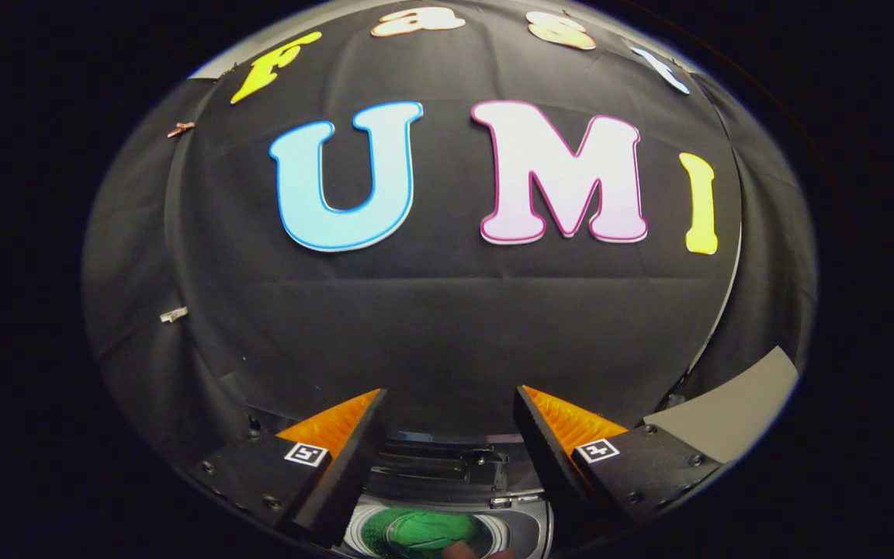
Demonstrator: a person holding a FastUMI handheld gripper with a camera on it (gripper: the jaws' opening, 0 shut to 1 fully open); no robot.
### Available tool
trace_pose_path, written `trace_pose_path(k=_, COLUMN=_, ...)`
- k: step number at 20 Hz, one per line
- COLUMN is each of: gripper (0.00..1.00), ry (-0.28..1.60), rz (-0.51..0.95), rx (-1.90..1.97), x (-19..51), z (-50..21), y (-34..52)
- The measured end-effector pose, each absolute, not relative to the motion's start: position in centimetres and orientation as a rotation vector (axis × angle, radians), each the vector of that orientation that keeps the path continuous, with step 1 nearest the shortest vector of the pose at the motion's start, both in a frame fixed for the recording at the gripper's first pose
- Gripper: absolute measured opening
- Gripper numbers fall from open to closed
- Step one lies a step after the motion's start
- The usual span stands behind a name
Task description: Put the clothes into the washing machine and then close the washing machine lid.
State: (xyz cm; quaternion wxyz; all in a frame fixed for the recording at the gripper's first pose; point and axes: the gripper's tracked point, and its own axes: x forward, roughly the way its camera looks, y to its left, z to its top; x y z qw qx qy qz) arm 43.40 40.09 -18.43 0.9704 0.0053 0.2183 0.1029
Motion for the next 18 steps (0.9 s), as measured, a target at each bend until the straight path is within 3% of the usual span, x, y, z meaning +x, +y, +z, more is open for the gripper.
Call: trace_pose_path(k=18, gripper=1.00, ry=0.534, rz=0.275, rx=0.015, x=43.4, z=-22.6, y=42.0)
